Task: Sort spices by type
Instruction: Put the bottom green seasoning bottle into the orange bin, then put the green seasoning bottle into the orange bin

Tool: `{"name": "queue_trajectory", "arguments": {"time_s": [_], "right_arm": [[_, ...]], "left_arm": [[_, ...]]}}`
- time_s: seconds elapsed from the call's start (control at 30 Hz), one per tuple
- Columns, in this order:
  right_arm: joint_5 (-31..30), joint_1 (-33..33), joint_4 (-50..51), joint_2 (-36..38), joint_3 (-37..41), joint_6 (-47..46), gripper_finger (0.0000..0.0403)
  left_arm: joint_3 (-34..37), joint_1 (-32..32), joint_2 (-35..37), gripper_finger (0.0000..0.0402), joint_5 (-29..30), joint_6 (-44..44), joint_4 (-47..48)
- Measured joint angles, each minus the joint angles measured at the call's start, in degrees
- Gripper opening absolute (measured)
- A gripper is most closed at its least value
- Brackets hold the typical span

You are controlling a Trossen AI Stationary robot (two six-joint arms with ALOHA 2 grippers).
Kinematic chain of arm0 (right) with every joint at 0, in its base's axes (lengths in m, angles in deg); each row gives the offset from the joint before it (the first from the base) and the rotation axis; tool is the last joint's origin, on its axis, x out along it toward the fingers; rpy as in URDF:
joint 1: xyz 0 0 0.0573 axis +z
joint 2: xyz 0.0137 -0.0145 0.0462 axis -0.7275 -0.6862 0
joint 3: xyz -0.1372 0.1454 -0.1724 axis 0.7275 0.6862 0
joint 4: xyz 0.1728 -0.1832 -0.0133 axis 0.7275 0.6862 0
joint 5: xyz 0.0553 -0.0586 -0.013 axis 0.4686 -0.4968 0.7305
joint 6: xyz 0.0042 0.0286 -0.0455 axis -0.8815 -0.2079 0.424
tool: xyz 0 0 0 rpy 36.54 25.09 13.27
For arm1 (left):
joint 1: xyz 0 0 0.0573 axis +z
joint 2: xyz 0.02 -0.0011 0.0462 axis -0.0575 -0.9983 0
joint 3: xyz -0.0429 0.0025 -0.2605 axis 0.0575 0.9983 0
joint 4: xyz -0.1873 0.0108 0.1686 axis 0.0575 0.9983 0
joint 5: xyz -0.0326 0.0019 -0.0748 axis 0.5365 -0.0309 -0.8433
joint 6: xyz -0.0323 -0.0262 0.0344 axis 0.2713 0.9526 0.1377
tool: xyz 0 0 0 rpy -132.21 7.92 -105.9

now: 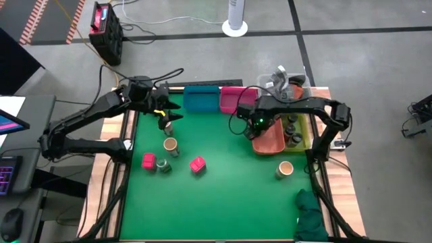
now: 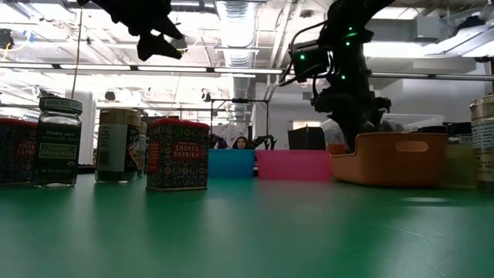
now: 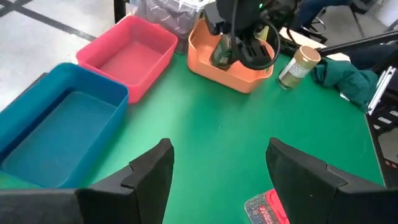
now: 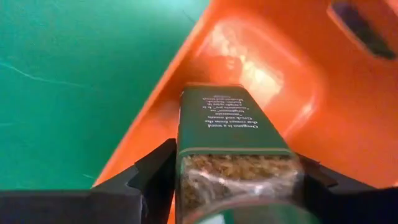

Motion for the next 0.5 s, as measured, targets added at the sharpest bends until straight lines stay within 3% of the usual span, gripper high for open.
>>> {"name": "queue_trajectory", "arguments": {"time_s": [0.33,0.5], "right_arm": [[0.18,-2.82,0.17,0.43,1.45,2.92,0.0271],[-0.02,-2.93,1.53,4.73,1.45,3.23,0.0271]], "left_arm": [[0.00,0.26,0.29,0.0242,0.81,3.71,-0.28],[0.00,0.26,0.28,0.0242,0.89,4.10,-0.18]]}}
